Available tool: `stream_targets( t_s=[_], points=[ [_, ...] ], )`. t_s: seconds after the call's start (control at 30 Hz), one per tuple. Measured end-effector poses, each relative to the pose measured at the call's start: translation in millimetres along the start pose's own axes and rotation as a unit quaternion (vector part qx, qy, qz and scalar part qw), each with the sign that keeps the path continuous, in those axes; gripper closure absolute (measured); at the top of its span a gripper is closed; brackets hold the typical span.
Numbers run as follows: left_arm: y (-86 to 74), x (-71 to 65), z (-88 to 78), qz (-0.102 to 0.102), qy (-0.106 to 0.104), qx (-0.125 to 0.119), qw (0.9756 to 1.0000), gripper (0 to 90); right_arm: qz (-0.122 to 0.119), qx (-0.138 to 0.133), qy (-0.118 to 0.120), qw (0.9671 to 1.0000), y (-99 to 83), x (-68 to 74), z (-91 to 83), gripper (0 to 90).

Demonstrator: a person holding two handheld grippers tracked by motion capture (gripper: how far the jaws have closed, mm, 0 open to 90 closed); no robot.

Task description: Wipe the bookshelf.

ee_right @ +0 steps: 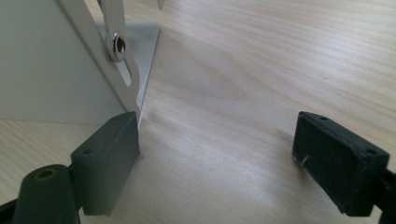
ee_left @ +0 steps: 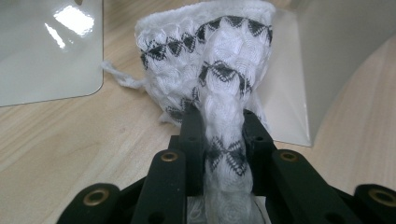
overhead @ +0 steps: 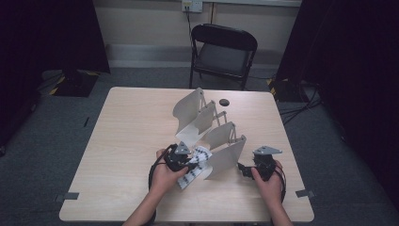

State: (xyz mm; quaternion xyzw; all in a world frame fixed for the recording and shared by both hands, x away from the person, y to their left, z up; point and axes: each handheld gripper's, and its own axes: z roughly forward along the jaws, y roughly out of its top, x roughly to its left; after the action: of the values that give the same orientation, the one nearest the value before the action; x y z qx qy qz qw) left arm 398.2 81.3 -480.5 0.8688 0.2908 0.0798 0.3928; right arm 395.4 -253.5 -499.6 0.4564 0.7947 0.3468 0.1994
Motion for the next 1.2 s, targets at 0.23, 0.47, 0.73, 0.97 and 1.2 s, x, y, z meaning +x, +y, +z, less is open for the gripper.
stream_targets(
  t_s=[0.23,0.47,0.73,0.97,1.2],
  points=[
    [10.8,-9.9,-11.1,0.019,-0.026,-0.014,0.9994,74.9,0.000,0.000,0.000,1.0000,0.1,0.0,0.0,14.1],
    [25.8,-18.8,-11.2,0.039,-0.043,-0.023,0.9981,74.9,0.000,0.000,0.001,1.0000,0.1,-0.1,0.0,14.1],
    [44.5,-25.5,-11.2,0.058,-0.050,-0.038,0.9963,74.8,0.000,0.000,0.001,1.0000,0.1,-0.1,0.0,14.1],
    [68.6,-27.4,-15.9,0.072,-0.045,-0.060,0.9946,74.7,0.000,0.000,0.001,1.0000,0.1,-0.2,0.1,14.1],
    [65.1,-23.3,-3.9,0.054,-0.035,-0.063,0.9959,69.0,0.000,0.000,0.001,1.0000,0.1,-0.2,0.1,14.1]
  ],
)
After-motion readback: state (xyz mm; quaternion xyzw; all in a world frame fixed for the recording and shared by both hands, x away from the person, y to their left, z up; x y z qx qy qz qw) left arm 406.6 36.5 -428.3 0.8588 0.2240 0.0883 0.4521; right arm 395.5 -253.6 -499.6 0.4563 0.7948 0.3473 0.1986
